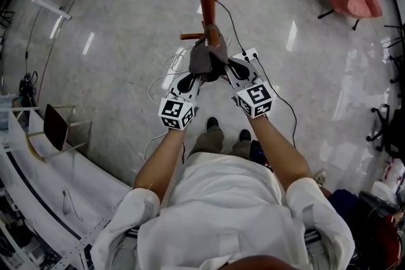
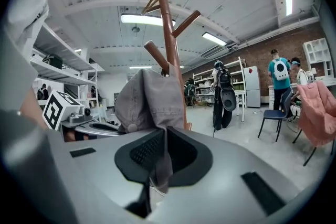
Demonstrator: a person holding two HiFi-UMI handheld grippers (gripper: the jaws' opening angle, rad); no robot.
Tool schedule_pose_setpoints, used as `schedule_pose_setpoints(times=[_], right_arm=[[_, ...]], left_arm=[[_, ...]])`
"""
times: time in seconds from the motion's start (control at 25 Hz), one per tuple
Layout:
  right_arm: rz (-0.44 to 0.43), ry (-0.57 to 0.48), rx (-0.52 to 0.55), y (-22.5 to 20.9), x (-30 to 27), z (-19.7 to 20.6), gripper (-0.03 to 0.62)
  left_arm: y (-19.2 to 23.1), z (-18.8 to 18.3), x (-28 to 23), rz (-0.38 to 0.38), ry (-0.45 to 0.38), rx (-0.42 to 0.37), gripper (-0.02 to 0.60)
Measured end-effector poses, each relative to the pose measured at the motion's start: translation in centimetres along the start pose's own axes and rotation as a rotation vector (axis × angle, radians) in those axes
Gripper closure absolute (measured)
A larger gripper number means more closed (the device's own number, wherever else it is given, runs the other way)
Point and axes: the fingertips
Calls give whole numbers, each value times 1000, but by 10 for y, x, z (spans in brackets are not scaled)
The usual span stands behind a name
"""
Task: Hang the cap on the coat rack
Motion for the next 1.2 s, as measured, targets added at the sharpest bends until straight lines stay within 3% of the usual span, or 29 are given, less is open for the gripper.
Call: schedule_pose_setpoints(times=[0.68,0.84,0.92,1.2], right_arm=[[-42,51,39,-18,-8,7,562],[-62,56,59,-17,5,11,536],[-83,65,63,-15,14,18,501],[-124,77,103,-13,59,37,500]], left_arm=[[6,5,-20,-92,54,38,549],[1,7,-14,-120,46,56,486],[-3,16,-8,-133,53,65,456],[-15,57,29,-205,80,122,457]])
Point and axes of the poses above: the fingertips, and each gripper's own axes: x backward along the fingers, y to its left, z out of its underside, and after that the axes turned 15 degrees about y, right-handed
